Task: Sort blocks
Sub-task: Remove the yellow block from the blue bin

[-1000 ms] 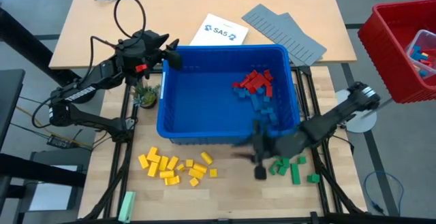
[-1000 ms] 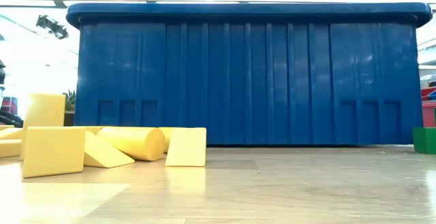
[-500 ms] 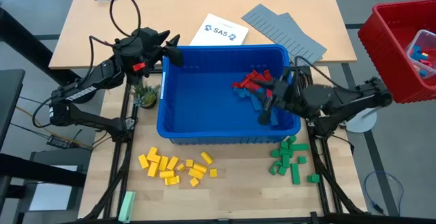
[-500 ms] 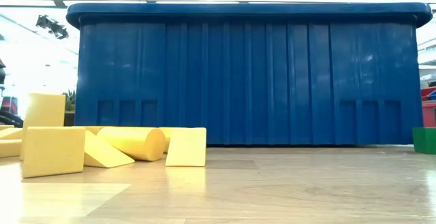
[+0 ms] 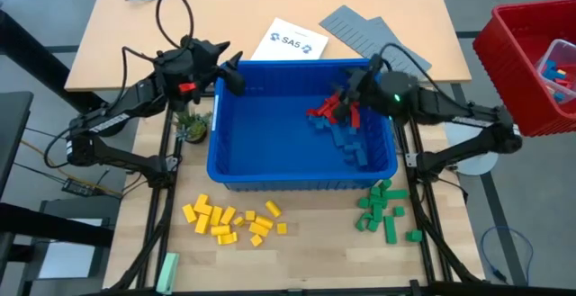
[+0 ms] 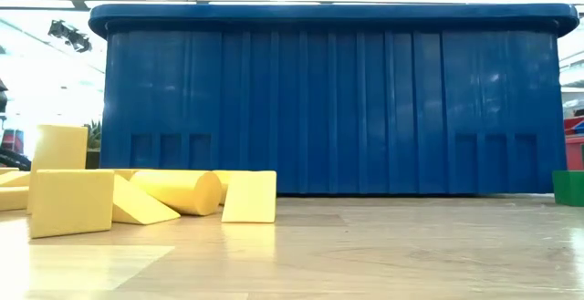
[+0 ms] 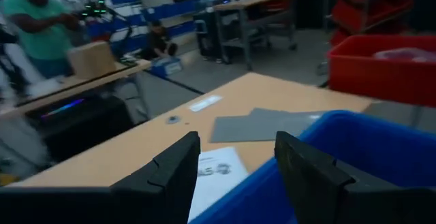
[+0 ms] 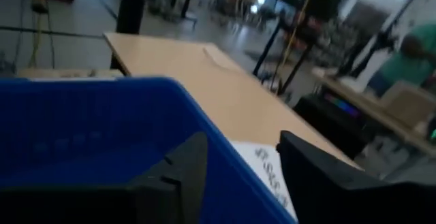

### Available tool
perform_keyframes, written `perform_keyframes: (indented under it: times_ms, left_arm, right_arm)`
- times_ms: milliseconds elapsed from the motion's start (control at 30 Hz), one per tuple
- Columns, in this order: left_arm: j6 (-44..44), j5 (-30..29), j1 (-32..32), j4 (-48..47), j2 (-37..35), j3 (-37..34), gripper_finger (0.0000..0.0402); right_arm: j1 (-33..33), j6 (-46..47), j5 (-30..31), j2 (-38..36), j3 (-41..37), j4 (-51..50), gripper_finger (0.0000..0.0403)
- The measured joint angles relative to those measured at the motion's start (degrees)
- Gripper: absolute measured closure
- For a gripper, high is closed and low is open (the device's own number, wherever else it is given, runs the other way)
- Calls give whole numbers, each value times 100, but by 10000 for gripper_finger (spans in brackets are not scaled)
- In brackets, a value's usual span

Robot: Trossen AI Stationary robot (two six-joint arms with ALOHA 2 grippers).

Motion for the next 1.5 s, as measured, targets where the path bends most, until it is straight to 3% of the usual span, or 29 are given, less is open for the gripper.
perform_keyframes:
  times_ms: [267, 433, 733, 1133, 1300, 1500]
  left_arm:
    - [120, -86, 4, -41, 163, 2, 199]
    - [109, 170, -1, -134, 366, 2, 199]
    - [-555, 502, -88, -641, -16, -2, 199]
    - [-799, 490, -86, -897, -209, 0, 199]
    - [-794, 492, -81, -830, -209, 0, 199]
    - [-787, 490, -81, -831, -209, 0, 199]
  right_arm:
    - [-1682, 192, -1987, 609, 0, -468, 171]
    - [-2363, 162, -3298, 1371, 0, -730, 169]
    - [-2800, -266, -4646, 2728, 0, -1838, 187]
    - [-2960, -609, -4755, 4053, 0, -2227, 186]
    - [-2984, -614, -5131, 4321, 4, -2186, 187]
    - [-2955, -609, -4791, 4504, 4, -2110, 197]
